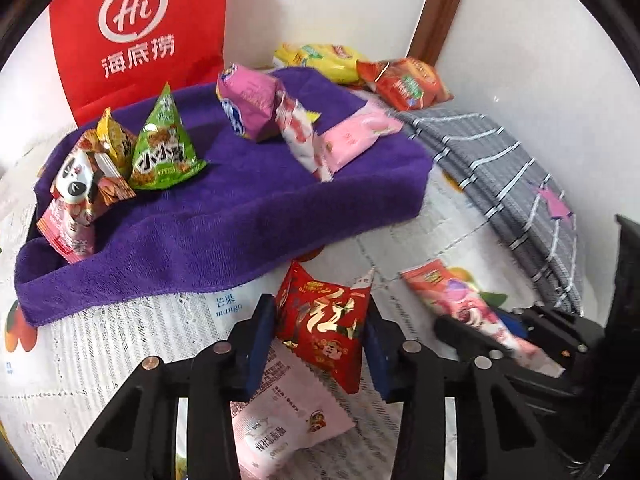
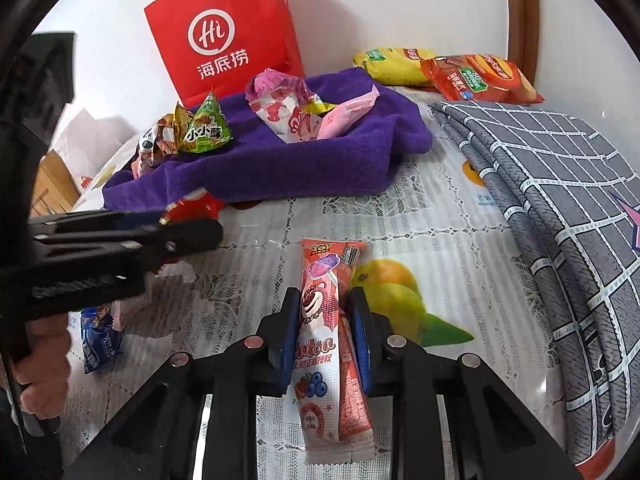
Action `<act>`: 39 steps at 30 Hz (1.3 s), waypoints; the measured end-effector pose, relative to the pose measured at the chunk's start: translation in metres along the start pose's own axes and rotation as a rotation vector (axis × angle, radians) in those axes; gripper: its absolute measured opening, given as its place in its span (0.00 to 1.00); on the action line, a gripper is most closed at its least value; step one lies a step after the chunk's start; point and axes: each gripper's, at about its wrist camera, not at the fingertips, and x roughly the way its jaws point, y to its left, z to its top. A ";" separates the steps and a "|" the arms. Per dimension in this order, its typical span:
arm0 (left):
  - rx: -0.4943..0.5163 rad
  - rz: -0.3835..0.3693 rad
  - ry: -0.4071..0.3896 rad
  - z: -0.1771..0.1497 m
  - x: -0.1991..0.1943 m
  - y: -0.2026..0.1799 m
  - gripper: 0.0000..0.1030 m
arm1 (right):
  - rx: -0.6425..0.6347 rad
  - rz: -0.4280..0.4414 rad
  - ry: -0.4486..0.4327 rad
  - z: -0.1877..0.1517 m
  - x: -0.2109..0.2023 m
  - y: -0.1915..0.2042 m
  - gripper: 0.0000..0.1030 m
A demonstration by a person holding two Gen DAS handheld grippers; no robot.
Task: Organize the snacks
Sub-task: 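Lift both held packets and carry them over the purple towel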
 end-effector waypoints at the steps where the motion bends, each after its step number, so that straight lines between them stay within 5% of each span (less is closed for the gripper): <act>1: -0.004 -0.011 -0.012 0.000 -0.005 0.000 0.36 | 0.002 -0.001 -0.001 0.000 0.000 -0.001 0.24; 29: -0.055 -0.062 -0.154 -0.011 -0.086 0.013 0.35 | -0.050 -0.084 0.012 -0.005 -0.004 0.014 0.23; 39: -0.117 -0.039 -0.177 -0.005 -0.097 0.043 0.35 | -0.053 -0.074 -0.083 0.036 -0.035 0.022 0.23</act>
